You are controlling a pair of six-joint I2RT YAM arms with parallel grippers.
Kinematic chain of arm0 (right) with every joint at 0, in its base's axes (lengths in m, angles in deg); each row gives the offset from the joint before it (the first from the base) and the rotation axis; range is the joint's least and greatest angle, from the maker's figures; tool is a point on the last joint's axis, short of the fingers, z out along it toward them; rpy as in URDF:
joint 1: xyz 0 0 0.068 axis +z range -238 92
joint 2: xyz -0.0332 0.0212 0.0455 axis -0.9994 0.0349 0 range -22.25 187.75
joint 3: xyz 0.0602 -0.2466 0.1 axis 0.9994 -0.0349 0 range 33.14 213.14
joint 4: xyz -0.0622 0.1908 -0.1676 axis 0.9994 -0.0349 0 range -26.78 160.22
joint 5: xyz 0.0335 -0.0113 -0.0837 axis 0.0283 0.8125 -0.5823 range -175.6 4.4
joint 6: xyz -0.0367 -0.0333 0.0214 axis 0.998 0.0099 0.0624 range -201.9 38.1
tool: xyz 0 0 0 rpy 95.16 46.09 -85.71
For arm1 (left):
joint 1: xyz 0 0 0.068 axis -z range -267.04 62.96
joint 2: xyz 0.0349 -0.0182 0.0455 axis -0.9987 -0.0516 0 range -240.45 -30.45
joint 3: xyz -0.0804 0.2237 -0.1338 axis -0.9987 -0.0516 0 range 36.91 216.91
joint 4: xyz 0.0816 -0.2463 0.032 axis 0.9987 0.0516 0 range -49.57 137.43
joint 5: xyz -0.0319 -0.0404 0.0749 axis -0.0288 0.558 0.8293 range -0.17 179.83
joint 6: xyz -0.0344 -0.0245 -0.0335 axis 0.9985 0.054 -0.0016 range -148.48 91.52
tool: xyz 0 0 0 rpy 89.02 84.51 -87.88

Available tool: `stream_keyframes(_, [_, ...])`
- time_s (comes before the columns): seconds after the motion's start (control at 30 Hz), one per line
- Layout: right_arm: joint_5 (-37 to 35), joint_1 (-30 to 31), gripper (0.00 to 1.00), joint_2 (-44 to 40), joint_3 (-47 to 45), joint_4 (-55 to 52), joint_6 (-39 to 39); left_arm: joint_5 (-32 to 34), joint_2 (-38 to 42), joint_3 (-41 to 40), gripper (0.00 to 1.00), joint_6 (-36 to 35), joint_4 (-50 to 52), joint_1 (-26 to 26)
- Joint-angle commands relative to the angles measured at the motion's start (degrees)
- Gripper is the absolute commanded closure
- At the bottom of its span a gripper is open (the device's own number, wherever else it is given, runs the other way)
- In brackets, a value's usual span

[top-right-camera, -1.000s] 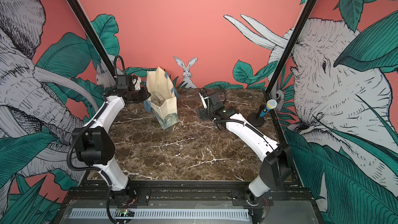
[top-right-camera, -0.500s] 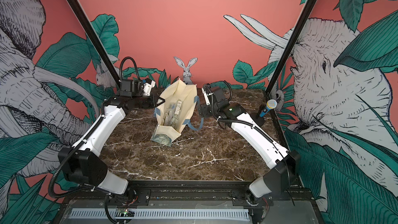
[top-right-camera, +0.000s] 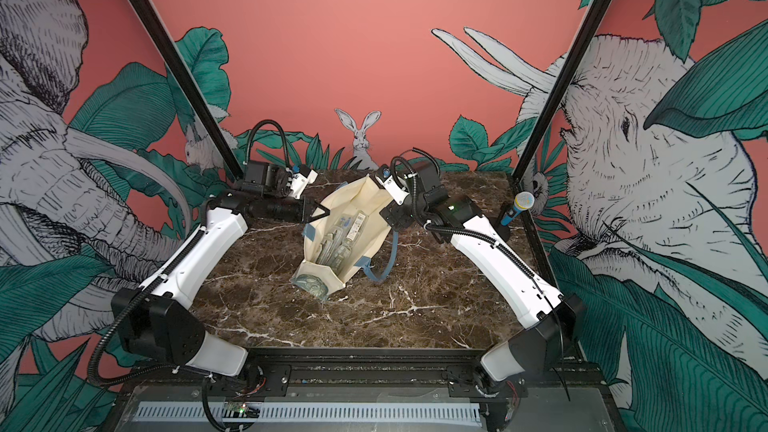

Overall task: Take out the compass set from the canvas bag
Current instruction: Place the canvas bag at the center of the board.

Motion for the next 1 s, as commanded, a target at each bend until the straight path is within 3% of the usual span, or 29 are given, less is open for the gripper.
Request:
stream_keyframes(0.0, [4.04, -2.19, 0.06, 2.43, 1.57, 1.66, 3.5, -5.21, 3.69, 1.39, 1.0, -3.18, -2.08, 0.58])
stream_keyframes(0.1, [5.07, -2.91, 0.11, 6.01, 4.3, 1.83, 1.61, -4.76, 3.85, 1.26, 1.0, -2.89, -2.01, 0.66])
stream_keyframes(0.2, [3.59, -2.86, 0.14, 9.0, 7.65, -1.38, -7.32, -3.56, 5.12, 0.67, 1.0, -1.61, -2.67, 0.8])
stream_keyframes(0.37, [-3.89, -2.86, 0.22, 4.36, 2.38, -1.81, -28.32, -2.68, 7.4, -2.11, 1.0, 0.51, -5.36, 0.8])
stream_keyframes(0.5, [-0.59, -2.94, 0.22, 0.39, -2.94, -0.98, -31.99, -3.23, 6.6, -1.25, 1.0, -1.09, -3.11, 0.8])
stream_keyframes(0.6, [4.76, -3.04, 0.2, -0.31, -4.33, -0.48, -26.75, -3.94, 5.94, -0.03, 1.0, -2.35, -1.35, 0.88])
stream_keyframes(0.77, [5.93, -3.17, 0.14, -1.35, -5.16, 3.26, -1.48, -4.74, 5.4, 1.11, 1.0, -3.95, 0.37, 1.14])
stream_keyframes(0.97, [19.09, -4.59, 0.19, 5.01, -1.0, 7.35, 6.26, -4.82, 5.18, 1.43, 1.0, -5.46, 2.53, 1.57])
